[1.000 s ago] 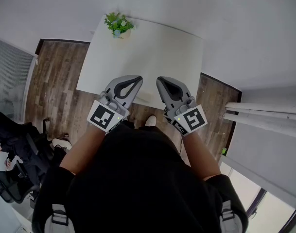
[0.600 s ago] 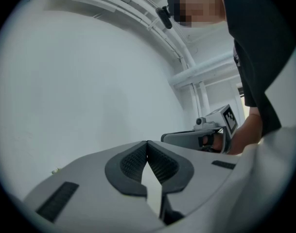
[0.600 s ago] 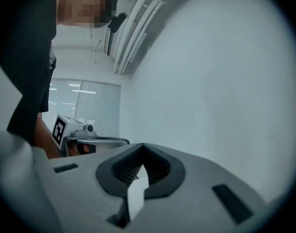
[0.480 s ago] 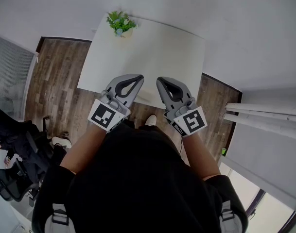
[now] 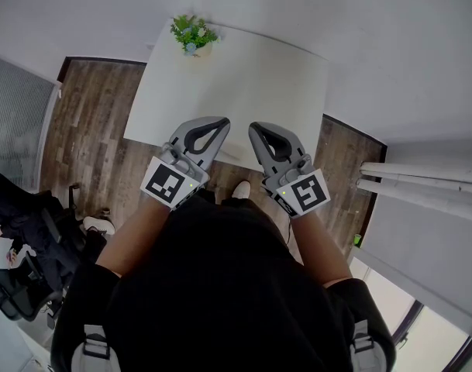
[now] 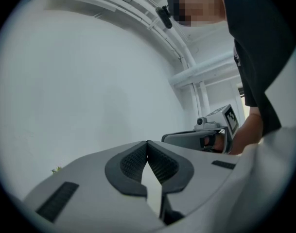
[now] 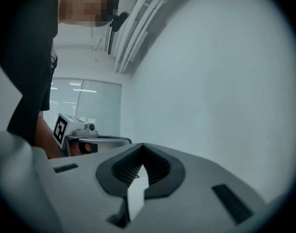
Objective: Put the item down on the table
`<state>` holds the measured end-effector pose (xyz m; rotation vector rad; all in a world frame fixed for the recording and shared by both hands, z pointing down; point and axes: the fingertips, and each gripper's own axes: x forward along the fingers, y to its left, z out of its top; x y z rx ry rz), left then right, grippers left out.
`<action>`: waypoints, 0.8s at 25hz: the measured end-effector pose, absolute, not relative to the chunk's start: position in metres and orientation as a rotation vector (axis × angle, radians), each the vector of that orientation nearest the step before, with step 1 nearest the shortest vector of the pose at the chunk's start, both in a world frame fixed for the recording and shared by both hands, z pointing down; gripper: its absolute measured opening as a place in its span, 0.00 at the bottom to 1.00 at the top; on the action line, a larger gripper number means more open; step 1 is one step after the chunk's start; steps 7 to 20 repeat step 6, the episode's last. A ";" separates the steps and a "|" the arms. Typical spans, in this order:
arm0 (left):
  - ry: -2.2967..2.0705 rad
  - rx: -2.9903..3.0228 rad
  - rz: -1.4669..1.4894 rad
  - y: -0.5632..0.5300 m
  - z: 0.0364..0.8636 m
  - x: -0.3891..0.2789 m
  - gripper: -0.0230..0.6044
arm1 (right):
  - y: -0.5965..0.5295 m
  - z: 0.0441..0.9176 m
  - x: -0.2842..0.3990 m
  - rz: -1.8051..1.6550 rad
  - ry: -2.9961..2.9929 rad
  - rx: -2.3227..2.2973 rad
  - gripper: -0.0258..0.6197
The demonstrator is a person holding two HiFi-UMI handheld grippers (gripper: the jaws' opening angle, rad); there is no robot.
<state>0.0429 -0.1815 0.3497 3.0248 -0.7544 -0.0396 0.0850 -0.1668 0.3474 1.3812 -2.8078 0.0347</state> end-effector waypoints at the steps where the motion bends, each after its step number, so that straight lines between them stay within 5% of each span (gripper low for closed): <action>1: -0.753 3.026 -0.040 -0.181 0.350 0.043 0.03 | -0.167 0.347 0.084 0.035 -2.807 1.380 0.04; 20: -0.750 3.025 -0.042 -0.180 0.350 0.044 0.03 | -0.166 0.347 0.084 0.030 -2.807 1.376 0.04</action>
